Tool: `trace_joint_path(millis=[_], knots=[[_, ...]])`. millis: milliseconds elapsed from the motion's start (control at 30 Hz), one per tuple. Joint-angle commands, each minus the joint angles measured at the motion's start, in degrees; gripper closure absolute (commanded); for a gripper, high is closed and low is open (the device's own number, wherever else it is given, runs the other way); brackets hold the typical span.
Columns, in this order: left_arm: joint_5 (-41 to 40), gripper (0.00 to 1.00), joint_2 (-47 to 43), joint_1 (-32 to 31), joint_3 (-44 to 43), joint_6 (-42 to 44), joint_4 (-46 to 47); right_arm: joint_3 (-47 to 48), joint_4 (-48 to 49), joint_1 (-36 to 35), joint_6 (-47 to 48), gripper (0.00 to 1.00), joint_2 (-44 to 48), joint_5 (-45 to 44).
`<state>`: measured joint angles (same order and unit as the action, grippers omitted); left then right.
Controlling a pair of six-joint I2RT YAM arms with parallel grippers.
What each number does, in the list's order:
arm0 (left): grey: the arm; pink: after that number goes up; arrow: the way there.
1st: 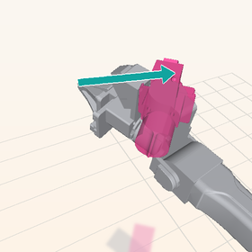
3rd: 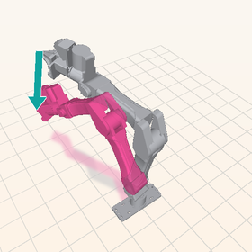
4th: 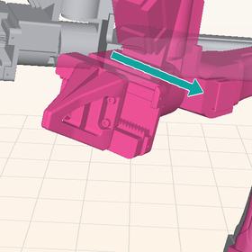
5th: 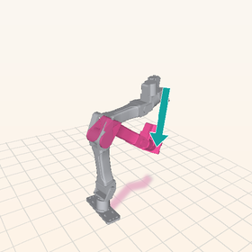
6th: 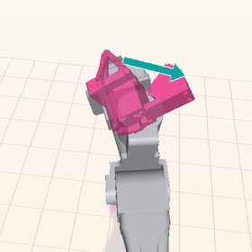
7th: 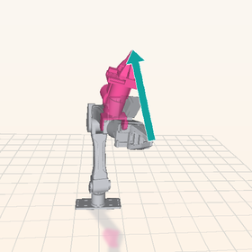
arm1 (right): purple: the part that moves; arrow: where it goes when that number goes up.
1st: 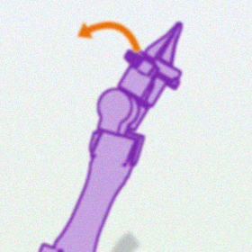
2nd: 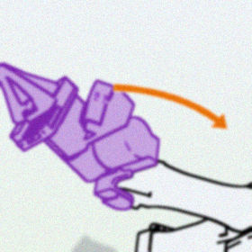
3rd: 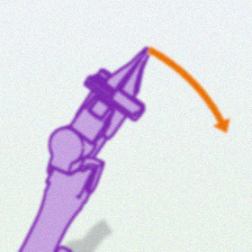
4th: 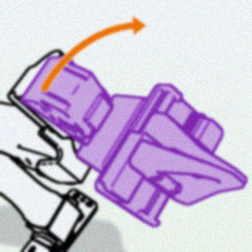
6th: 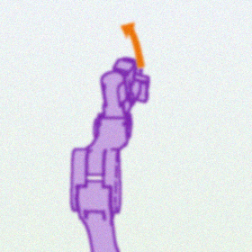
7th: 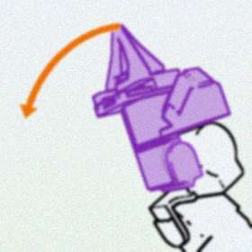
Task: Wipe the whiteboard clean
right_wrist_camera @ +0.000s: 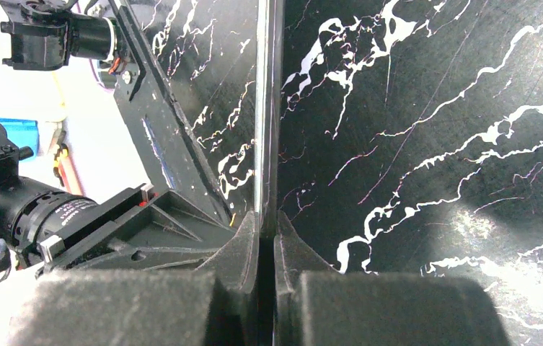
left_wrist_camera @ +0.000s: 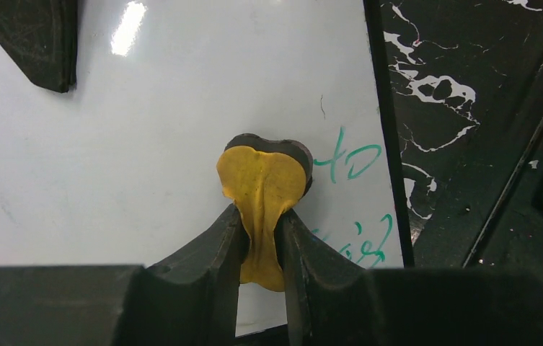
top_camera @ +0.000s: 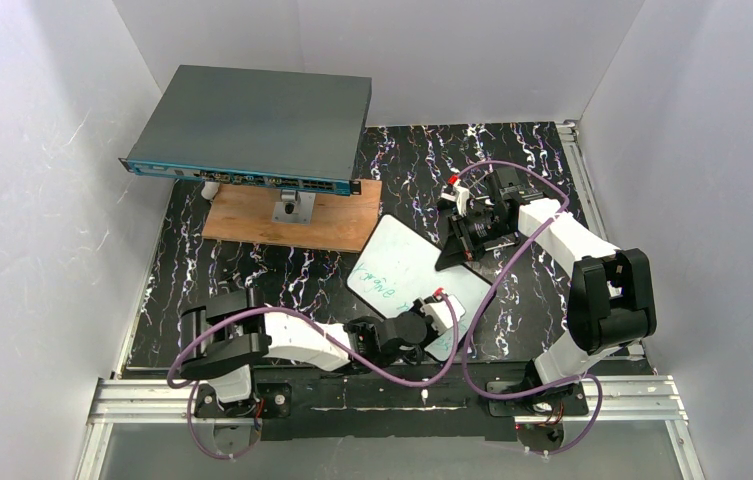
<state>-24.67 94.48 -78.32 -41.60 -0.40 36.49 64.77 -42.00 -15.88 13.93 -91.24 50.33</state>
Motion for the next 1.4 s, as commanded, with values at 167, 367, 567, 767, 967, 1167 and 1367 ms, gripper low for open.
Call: trace_joint_path(millis=[167,367,567,767,967,1167,1367], knots=[[-11.02,1.0,0.97,1.81,-2.25,-4.42,-8.83,0.38,1.83,-0.47,3.91,0.99,0.54,1.72],[-15.06,1.0,-1.95,5.19,-0.19,-9.85,-14.58,0.34,1.9,-0.47,4.0,0.99,0.77,1.75],[-12.28,1.0,-3.15,5.51,0.68,-8.65,-13.17,0.27,1.84,-0.47,4.0,0.99,0.64,1.66],[0.62,1.0,-2.28,1.68,1.71,-1.06,-2.73,0.27,1.85,-0.47,4.0,0.99,0.56,1.53],[5.24,1.0,1.27,-1.85,-3.69,3.11,-2.16,0.27,1.83,-0.47,4.0,0.99,0.48,1.54],[-0.28,1.0,2.72,-1.97,-8.22,1.29,-8.52,0.27,1.85,-0.46,3.95,0.99,0.58,1.6],[-7.27,1.0,0.16,2.85,-9.53,-9.32,-19.52,0.27,1.84,-0.47,3.98,0.99,0.82,1.66]])
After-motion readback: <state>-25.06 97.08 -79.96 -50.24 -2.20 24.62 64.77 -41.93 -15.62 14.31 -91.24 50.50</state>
